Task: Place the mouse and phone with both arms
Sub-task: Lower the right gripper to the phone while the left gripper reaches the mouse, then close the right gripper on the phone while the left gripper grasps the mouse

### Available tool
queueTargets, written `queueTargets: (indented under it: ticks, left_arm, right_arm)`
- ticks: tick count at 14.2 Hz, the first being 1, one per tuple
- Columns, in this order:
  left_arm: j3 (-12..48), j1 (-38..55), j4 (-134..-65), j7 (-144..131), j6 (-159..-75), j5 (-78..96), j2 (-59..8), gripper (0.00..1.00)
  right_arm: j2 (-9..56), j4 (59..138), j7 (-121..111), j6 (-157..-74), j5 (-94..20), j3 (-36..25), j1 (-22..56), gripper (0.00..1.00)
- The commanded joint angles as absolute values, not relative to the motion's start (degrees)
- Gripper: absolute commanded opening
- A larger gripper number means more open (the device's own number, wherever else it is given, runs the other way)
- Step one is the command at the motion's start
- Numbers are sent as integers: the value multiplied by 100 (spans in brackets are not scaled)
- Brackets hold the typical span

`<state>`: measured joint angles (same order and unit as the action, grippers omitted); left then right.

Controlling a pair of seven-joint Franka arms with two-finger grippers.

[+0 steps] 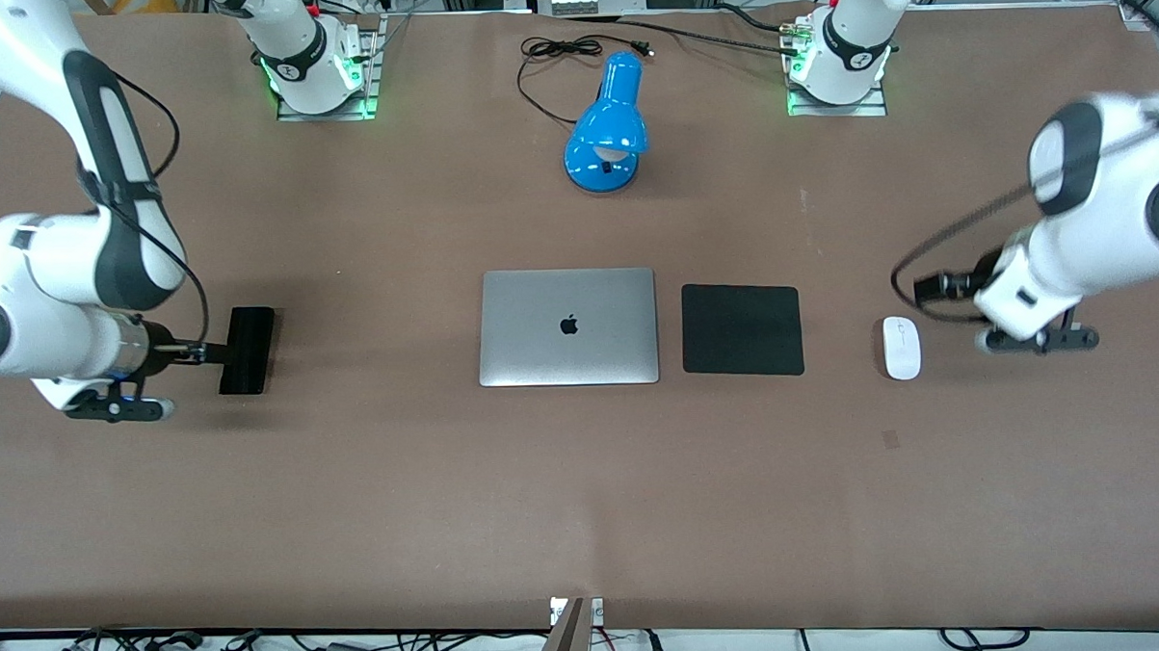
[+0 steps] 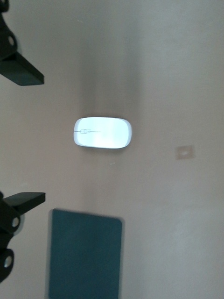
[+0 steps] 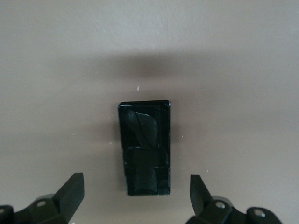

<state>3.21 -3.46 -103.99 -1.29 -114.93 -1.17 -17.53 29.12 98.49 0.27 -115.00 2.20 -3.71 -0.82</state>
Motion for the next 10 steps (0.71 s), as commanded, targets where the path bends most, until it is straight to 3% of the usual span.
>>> queueTargets:
  ticks: [1, 5, 10]
  left_arm:
    - [334, -395, -10791, 148, -12625, -246, -2021, 100]
    - [334, -544, -11854, 377, -14533, -246, -2197, 100]
    - [343, -730, -12373, 712, -15658, -246, -2496, 100]
  right_arm:
    - [3181, 9835, 88, -11540, 378, -334, -141, 100]
    - [3462, 9844, 316, -11732, 317, -334, -237, 100]
    - [3673, 9853, 430, -11812, 255, -316, -308, 100]
